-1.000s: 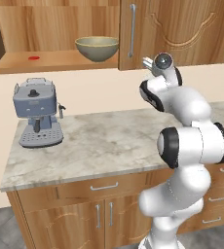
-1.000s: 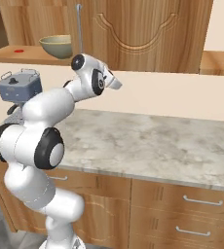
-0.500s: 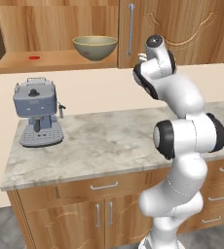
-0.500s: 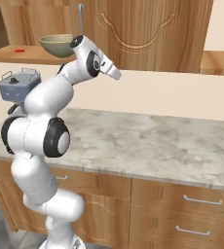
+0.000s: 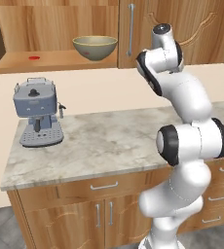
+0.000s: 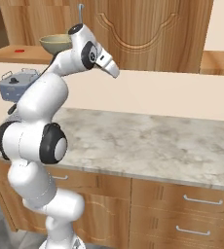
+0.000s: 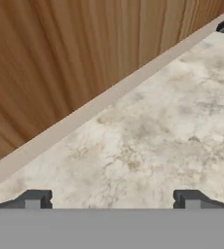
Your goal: Pick the mug and place it in the sink. Pick the bowl and place it in the open cabinet and then close the cabinet.
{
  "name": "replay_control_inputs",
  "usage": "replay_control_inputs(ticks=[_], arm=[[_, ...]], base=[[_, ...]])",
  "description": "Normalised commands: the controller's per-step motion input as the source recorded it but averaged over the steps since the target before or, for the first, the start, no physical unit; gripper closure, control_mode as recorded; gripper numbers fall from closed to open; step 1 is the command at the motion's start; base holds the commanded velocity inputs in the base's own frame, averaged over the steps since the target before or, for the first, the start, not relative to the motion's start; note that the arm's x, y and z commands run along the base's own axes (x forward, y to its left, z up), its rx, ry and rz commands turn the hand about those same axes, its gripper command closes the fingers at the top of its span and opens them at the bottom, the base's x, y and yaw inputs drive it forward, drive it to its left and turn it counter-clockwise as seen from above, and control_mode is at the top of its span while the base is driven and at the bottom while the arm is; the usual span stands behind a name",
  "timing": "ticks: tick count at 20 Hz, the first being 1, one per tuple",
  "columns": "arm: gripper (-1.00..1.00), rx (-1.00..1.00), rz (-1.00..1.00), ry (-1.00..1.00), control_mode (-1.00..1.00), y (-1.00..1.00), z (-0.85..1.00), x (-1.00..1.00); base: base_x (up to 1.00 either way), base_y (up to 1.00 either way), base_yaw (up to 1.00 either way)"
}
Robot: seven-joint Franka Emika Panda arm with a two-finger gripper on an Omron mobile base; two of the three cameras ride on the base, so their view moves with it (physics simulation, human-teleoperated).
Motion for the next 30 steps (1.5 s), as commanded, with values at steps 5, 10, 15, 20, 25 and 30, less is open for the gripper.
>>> replay_control_inputs(ticks=[5,10,15,20,25,30], arm=[[-1.00,0.00,-0.03,-0.27,-1.00,-0.02,-0.08,-1.00],[-1.00,0.00,0.04,-0.24,-1.00,-0.06,-0.44,-0.95],[-1.00,0.07,0.05,0.02,-1.00,0.00,0.11,-0.53],[-1.00,0.00,0.00,0.15,-1.00,0.00,0.33,-0.61],[-1.00,0.00,0.00,0.28,-1.00,0.02,0.37,-0.60],[-1.00,0.00,0.00,0.09,-1.00,0.00,0.11,-0.92]], base=[[0.00,0.00,0.00],[0.00,0.00,0.00],[0.00,0.00,0.00],[0.00,0.00,0.00],[0.00,0.00,0.00],[0.00,0.00,0.00]])
